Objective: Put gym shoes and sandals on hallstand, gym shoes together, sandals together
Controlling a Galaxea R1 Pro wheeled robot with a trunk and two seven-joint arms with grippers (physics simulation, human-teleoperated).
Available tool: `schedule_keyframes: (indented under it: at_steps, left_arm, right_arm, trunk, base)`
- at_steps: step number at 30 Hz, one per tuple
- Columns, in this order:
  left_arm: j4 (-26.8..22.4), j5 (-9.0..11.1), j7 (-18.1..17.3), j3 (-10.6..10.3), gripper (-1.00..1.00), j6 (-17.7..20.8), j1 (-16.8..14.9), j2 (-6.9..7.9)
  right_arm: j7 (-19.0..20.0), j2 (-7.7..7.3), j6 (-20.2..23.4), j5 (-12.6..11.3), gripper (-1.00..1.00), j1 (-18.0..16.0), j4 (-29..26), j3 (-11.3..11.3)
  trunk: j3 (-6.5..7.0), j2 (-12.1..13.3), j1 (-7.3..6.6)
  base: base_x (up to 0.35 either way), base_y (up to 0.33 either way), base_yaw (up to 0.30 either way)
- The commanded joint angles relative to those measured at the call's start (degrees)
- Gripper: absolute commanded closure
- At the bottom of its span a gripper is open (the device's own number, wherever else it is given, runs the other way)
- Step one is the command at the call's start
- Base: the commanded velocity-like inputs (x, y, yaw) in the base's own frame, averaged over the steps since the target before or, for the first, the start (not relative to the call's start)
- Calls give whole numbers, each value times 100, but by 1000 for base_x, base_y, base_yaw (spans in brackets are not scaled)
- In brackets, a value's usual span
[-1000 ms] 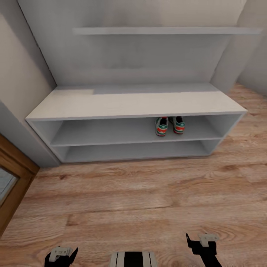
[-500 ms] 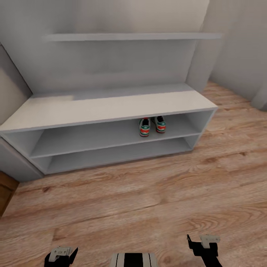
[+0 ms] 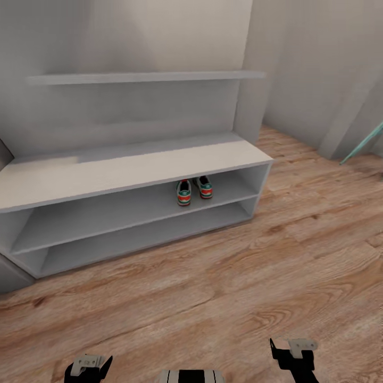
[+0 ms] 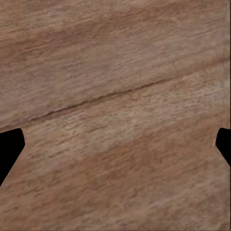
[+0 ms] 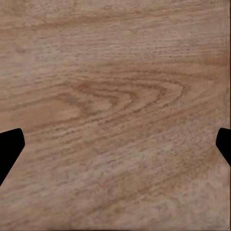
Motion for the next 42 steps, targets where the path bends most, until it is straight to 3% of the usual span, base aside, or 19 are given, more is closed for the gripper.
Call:
schedule_keyframes:
  at_steps: [1, 8, 17, 35, 42]
  left_arm:
    - [8, -37, -33, 49, -100, -19, -3, -1]
    - [37, -36, -33, 51, -100, -19, -3, -1]
    - [43, -36, -33, 52, -100, -19, -3, -1]
    - [45, -42, -32, 57, -100, -19, -3, 2]
    - [44, -45, -33, 60, -100, -19, -3, 7]
  right_arm:
    - [-28, -1, -16, 61, -100, -4, 7, -37]
    - [-29, -28, -16, 60, -100, 16, 5, -222]
    - [-16, -19, -7, 68, -100, 26, 12, -639]
    - [-6, 35, 2, 77, -100, 27, 14, -652]
    - [-5, 36, 2, 77, -100, 27, 14, -652]
  trunk:
    - [24, 0, -3]
    - [211, 10, -22]
    - [398, 371, -219]
    - [722, 1093, -615]
    - [722, 1093, -615]
  base:
    - [0, 0, -286]
    - [0, 0, -286]
    - [0, 0, -290]
    - [0, 0, -300]
    - [0, 0, -300]
